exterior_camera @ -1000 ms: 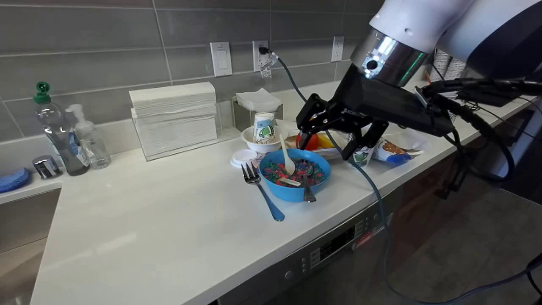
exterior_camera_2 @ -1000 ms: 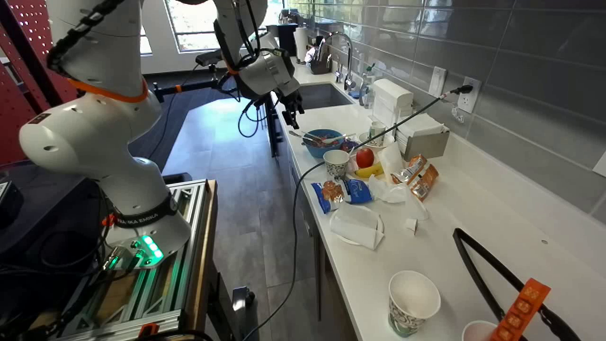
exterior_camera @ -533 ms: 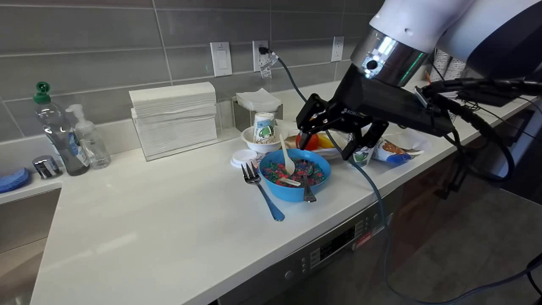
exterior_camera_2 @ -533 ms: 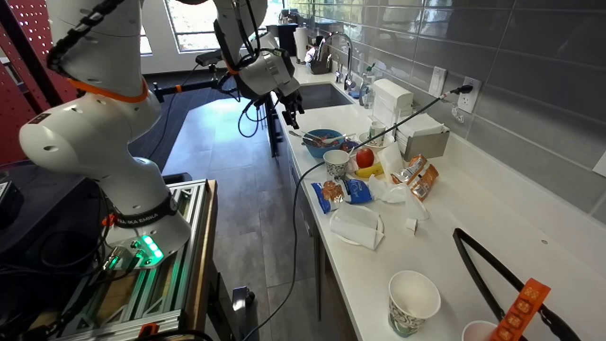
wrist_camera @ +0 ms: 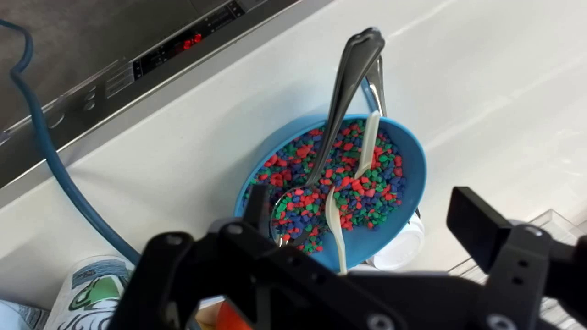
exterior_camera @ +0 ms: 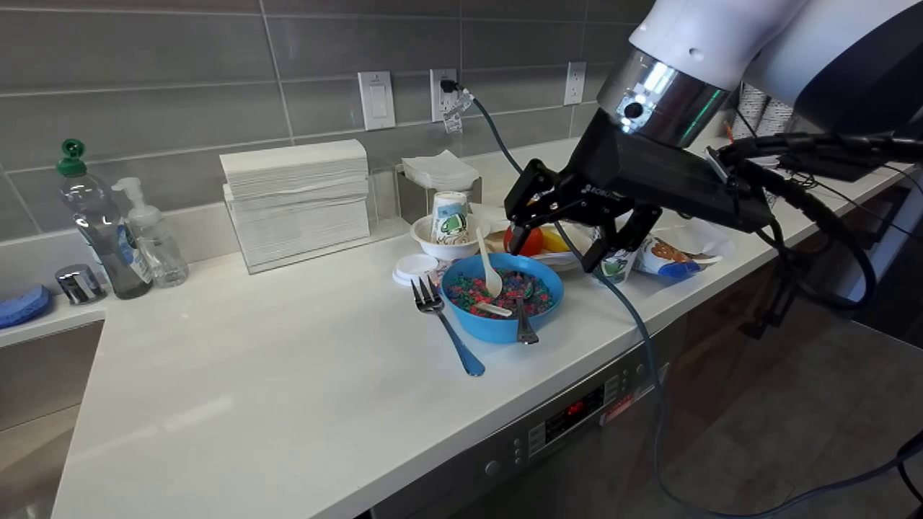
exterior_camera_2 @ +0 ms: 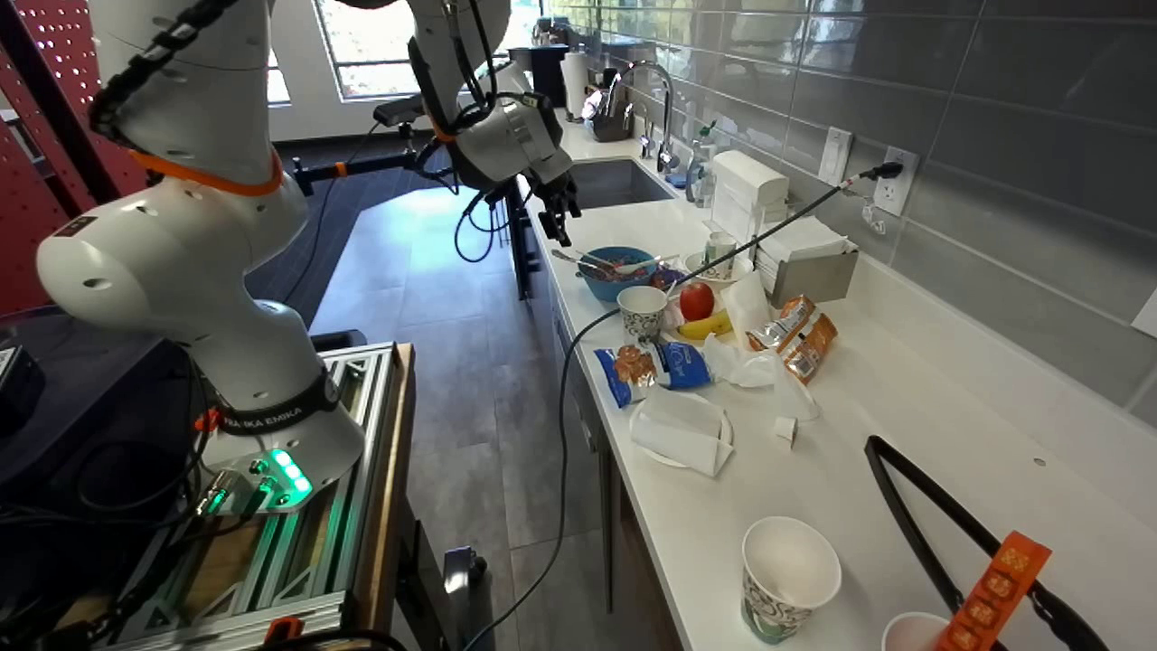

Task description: Press a button on the dishwasher

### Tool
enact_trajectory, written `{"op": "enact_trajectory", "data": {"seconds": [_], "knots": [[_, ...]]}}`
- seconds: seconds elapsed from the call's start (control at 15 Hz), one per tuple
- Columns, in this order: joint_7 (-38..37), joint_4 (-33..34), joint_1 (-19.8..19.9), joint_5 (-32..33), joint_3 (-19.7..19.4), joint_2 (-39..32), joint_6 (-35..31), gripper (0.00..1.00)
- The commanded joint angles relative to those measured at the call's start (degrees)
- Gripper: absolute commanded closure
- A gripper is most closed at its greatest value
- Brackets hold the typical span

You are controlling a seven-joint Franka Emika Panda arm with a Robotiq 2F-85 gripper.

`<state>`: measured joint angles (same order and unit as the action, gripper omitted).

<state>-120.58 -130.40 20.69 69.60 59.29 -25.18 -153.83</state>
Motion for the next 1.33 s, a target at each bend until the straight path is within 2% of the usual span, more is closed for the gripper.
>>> {"op": "enact_trajectory", "data": {"seconds": [0.0, 0.13, 0.27, 0.33, 0.47, 0.53, 0.6, 0.67, 0.73, 0.8, 0.87, 1.0, 1.27], "knots": [[3.43, -0.81, -7.50, -7.01, -8.56, 5.86, -5.49, 0.00], [3.43, -0.81, -7.50, -7.01, -8.56, 5.86, -5.49, 0.00], [8.11, -0.76, -12.03, -10.97, -12.48, 4.99, -8.66, 0.00], [6.44, -0.11, -7.58, -6.18, -6.40, 1.09, -5.20, 0.00], [8.49, -0.77, -9.88, -6.86, -6.17, 1.19, -5.10, 0.00], [13.43, -2.10, -17.91, -14.31, -13.62, 5.40, -9.32, 0.00], [15.13, -2.67, -19.16, -16.33, -14.04, 5.44, -10.37, 0.00], [13.14, -2.39, -14.26, -12.01, -7.93, 2.36, -7.53, 0.00], [14.03, -3.28, -15.16, -13.09, -8.17, 3.08, -8.32, 0.00], [18.83, -5.11, -21.97, -21.01, -14.53, 6.57, -12.27, 0.00], [15.37, -4.94, -15.71, -15.43, -7.66, 3.07, -9.85, 0.00], [15.40, -6.21, -16.63, -16.34, -7.86, 3.18, -10.58, 0.00], [16.98, -7.10, -18.43, -14.19, -7.57, 1.65, -9.11, 0.00]]}}
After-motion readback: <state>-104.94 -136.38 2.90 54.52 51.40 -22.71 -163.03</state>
